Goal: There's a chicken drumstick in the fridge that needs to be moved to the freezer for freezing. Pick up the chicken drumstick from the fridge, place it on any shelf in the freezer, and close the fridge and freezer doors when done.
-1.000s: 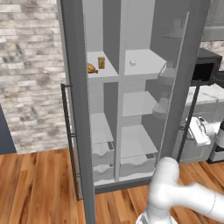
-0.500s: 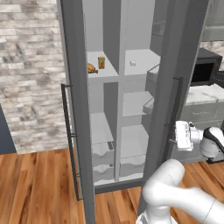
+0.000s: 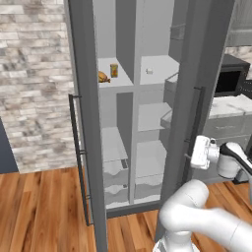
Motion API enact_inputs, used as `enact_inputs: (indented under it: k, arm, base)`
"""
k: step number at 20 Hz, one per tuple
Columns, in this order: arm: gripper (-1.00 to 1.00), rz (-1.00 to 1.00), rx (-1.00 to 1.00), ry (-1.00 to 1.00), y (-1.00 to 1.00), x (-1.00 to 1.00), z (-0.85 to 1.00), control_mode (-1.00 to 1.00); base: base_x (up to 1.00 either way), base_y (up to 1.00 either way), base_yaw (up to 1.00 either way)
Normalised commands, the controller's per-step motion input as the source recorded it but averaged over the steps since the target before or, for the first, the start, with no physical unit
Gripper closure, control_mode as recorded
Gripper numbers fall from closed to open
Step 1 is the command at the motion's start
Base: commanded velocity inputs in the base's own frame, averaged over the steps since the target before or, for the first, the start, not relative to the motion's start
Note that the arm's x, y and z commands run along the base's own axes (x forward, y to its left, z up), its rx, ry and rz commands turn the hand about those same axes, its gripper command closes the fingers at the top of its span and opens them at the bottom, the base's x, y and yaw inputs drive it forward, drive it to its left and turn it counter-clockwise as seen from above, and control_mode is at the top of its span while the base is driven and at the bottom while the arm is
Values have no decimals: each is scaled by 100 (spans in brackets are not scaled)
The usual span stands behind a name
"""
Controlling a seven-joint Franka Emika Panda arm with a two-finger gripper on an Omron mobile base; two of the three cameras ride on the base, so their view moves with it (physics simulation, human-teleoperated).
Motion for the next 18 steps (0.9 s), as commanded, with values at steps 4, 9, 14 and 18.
enact_inputs:
  k: [4, 9, 14, 18]
  arm:
    - [-100, -21, 0, 1, 29, 35, 4, -100]
    - [-100, -21, 0, 2, 45, 38, 0, -100]
    - [-100, -19, 0, 5, 42, 35, 0, -100]
    - [-100, -16, 0, 13, 29, 32, 6, -100]
  base:
    - [0, 0, 0]
    - [0, 0, 0]
    - [0, 0, 0]
    - [0, 0, 0]
